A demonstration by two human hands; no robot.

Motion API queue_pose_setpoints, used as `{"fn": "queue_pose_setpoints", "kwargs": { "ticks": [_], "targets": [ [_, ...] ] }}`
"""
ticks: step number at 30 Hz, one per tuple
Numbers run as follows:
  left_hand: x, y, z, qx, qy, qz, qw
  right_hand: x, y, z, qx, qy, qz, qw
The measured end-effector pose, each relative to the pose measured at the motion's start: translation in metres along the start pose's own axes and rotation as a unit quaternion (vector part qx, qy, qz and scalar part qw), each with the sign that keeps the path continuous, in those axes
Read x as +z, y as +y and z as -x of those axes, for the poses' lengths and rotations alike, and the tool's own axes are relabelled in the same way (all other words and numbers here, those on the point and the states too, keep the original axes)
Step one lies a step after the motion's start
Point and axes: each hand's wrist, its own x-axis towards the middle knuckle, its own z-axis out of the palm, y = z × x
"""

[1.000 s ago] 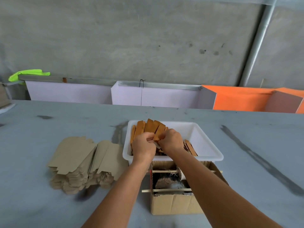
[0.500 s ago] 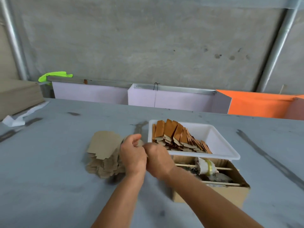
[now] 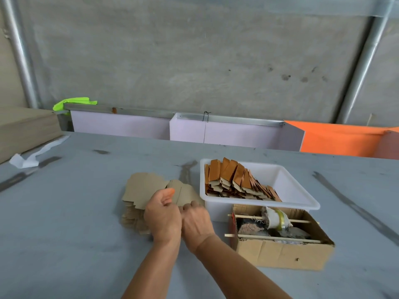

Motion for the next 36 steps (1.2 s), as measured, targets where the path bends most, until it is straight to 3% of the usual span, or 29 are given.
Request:
{"fn": "queue_pose_setpoints", "kwargs": {
  "ticks": [2,6,11,13,16,19,21,23,26,31,34,36],
  "targets": [
    [-0.001,0.0,0.0,-0.001,0.005,0.007,1.0,-0.008,-0.002,0.003,0.01,-0.009,0.004,1.0],
    [-0.007,-0.002,-0.002,0.002,0.009,0.001,1.0,-0.007,0.001,0.007,0.043,0.051,-0.065,0.996],
    [-0.01,-0.004,0.003,-0.011,0.002,0.007,1.0,-0.014,0.01,0.013,0.024,0.089,-0.081,0.992],
    [-0.01,-0.005,0.004,-0.01,-0.002,0.006,1.0,-0.019,0.01,0.016,0.063,0.098,-0.086,0.989],
    [-0.012,-0.004,0.006,-0.01,-0.01,0.011,1.0,-0.02,0.016,0.018,0.075,0.184,-0.066,0.978],
    [-0.016,0.0,0.009,-0.006,-0.026,0.006,1.0,-0.029,0.027,0.02,0.089,0.252,-0.113,0.957],
    [-0.017,0.005,0.012,0.001,-0.047,0.008,0.999,-0.038,0.035,0.023,0.109,0.284,-0.2,0.931],
    [-0.019,0.013,0.016,0.016,-0.074,0.008,0.997,-0.049,0.046,0.031,0.149,0.266,-0.305,0.902],
    [-0.018,0.027,0.024,0.012,-0.123,0.013,0.992,-0.057,0.065,0.058,0.218,0.247,-0.454,0.828],
    [-0.013,0.03,0.052,-0.047,-0.223,0.023,0.974,-0.057,0.093,0.116,0.326,0.168,-0.592,0.718],
    [-0.008,0.019,0.073,-0.064,-0.263,0.032,0.962,-0.058,0.107,0.148,0.337,0.139,-0.627,0.688],
    [-0.005,0.013,0.088,-0.056,-0.297,0.028,0.953,-0.057,0.116,0.166,0.329,0.135,-0.629,0.691]
  ]
}}
